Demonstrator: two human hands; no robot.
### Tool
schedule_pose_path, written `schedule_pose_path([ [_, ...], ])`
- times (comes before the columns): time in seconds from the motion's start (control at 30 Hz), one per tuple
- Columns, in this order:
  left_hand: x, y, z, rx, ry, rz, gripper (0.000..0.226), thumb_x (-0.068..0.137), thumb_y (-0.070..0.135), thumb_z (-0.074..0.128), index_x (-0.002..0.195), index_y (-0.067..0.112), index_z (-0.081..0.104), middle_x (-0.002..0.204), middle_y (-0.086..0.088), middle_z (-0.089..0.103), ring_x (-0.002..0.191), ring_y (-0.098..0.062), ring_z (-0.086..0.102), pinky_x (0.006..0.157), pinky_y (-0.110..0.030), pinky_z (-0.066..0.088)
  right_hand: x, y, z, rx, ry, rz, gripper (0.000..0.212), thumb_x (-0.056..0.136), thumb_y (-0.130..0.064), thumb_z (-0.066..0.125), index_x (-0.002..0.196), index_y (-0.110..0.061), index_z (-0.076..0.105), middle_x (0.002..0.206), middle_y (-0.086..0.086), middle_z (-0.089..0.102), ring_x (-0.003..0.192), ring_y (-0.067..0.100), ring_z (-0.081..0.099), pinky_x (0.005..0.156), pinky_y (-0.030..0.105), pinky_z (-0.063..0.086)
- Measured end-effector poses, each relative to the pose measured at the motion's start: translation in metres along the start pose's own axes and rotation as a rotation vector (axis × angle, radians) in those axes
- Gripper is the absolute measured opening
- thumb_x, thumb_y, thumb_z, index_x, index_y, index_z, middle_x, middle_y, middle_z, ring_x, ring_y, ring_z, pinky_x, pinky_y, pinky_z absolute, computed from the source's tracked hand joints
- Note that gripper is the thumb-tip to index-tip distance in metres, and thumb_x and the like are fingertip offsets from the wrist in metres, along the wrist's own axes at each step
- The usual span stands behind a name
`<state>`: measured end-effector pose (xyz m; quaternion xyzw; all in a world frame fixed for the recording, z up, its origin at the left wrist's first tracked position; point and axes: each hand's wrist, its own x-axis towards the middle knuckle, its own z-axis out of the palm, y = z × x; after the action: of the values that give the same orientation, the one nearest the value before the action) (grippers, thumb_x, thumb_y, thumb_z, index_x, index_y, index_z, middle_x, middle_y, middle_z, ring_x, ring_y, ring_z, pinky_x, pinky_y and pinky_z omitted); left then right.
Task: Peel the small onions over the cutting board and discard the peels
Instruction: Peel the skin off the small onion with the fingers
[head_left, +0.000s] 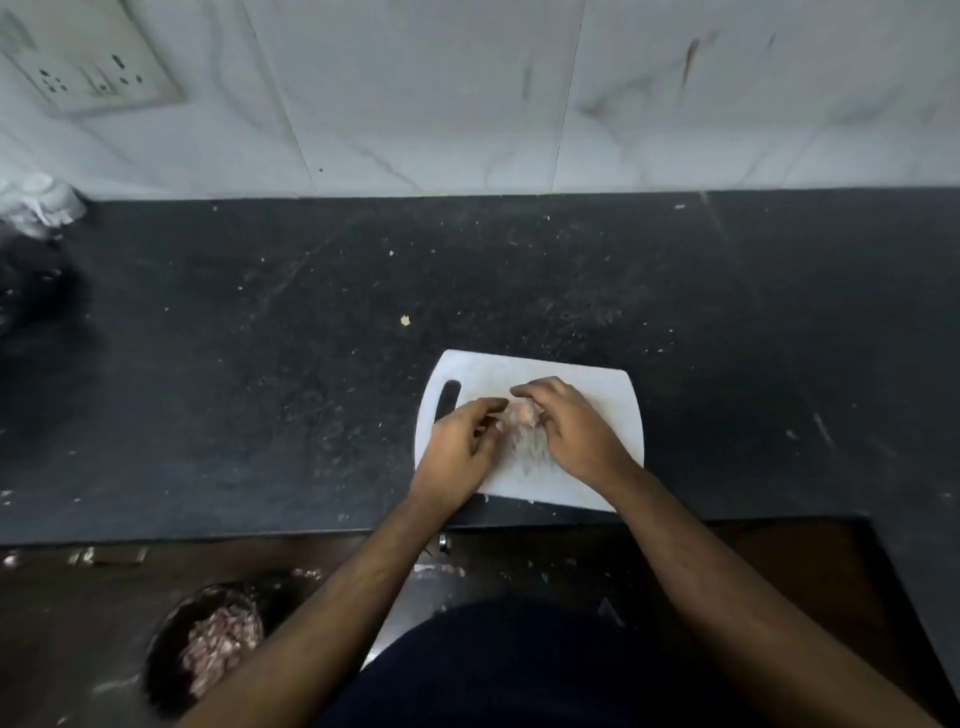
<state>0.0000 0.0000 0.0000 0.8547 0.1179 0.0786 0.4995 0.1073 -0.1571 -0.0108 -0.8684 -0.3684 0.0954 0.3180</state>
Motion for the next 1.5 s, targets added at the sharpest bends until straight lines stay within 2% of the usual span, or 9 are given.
schedule_pose_path([
  [0.1,0.005,-0.007,0.008,-0.038,-0.055,0.012,0.045,0.097,0.017,0.064,0.141,0.017,0.055,0.128,0.004,0.068,0.115,-0.004,0.064,0.098,-0.022,0.052,-0.007,0.003,0.013,0.003,0.048,0.022,0.04,0.099,-0.005,0.055,0.136,-0.02,0.061,0.13,-0.002,0.057,0.119,0.017,0.052,0.103,0.035,0.046],
  [0.33,0.014,-0.01,0.035,-0.047,-0.047,-0.051,0.062,0.091,0.016,0.068,0.148,0.02,0.043,0.13,-0.001,0.065,0.118,-0.017,0.061,0.103,-0.037,0.05,-0.025,-0.009,0.027,0.223,0.353,0.26,0.026,0.097,-0.018,0.067,0.123,-0.015,0.07,0.114,-0.011,0.072,0.106,0.004,0.067,0.097,0.024,0.054],
  [0.43,0.015,-0.008,0.046,-0.04,0.0,-0.033,0.055,0.091,0.022,0.067,0.143,0.022,0.048,0.123,0.001,0.07,0.111,-0.019,0.064,0.096,-0.044,0.053,-0.027,-0.014,0.026,0.25,0.362,0.277,0.019,0.098,-0.02,0.067,0.116,-0.019,0.07,0.105,-0.02,0.071,0.099,-0.005,0.067,0.09,0.017,0.054],
  [0.63,0.01,-0.019,0.052,-0.087,0.171,-0.036,0.042,0.088,0.017,0.077,0.127,0.014,0.062,0.119,0.004,0.07,0.103,-0.006,0.065,0.092,-0.031,0.055,-0.026,0.0,0.03,0.183,0.362,0.225,0.009,0.1,-0.022,0.062,0.102,-0.015,0.069,0.097,-0.005,0.073,0.092,0.011,0.068,0.081,0.034,0.056],
  [0.87,0.005,-0.027,0.053,-0.035,0.131,0.085,0.038,0.092,0.016,0.072,0.129,0.017,0.065,0.123,0.004,0.07,0.112,-0.011,0.065,0.1,-0.035,0.053,-0.027,0.014,0.04,0.183,0.42,0.174,0.015,0.103,-0.019,0.057,0.092,-0.01,0.064,0.08,-0.003,0.066,0.075,0.014,0.063,0.066,0.025,0.048],
  [1.0,0.002,-0.033,0.055,0.014,0.136,0.111,0.041,0.093,0.016,0.07,0.132,0.02,0.061,0.12,0.005,0.07,0.109,-0.012,0.064,0.098,-0.032,0.053,-0.027,0.02,0.042,0.161,0.421,0.139,0.015,0.103,-0.02,0.057,0.095,-0.01,0.065,0.08,-0.007,0.065,0.072,0.005,0.06,0.064,0.013,0.042],
  [1.2,-0.013,-0.038,0.06,-0.035,0.172,0.159,0.049,0.092,0.01,0.07,0.137,0.015,0.05,0.121,0.003,0.069,0.114,-0.007,0.063,0.098,-0.016,0.046,-0.035,0.014,0.044,0.118,0.367,0.137,0.018,0.105,-0.012,0.049,0.108,-0.011,0.066,0.099,-0.004,0.071,0.09,0.009,0.063,0.079,0.02,0.048],
  [1.33,-0.013,-0.038,0.058,-0.076,0.185,0.156,0.045,0.095,0.01,0.067,0.136,0.013,0.049,0.125,-0.002,0.068,0.115,-0.008,0.06,0.098,-0.016,0.046,-0.044,0.003,0.043,0.196,0.415,0.108,0.02,0.105,-0.016,0.05,0.107,-0.017,0.07,0.098,-0.01,0.073,0.091,0.002,0.066,0.083,0.016,0.05],
  [1.5,-0.008,-0.039,0.064,-0.058,0.113,0.117,0.045,0.093,0.013,0.068,0.135,0.016,0.05,0.132,-0.004,0.068,0.119,-0.016,0.063,0.104,-0.034,0.049,-0.049,0.011,0.044,0.222,0.453,0.142,0.006,0.095,-0.025,0.071,0.098,-0.02,0.071,0.091,-0.013,0.073,0.088,-0.002,0.067,0.074,0.006,0.047],
])
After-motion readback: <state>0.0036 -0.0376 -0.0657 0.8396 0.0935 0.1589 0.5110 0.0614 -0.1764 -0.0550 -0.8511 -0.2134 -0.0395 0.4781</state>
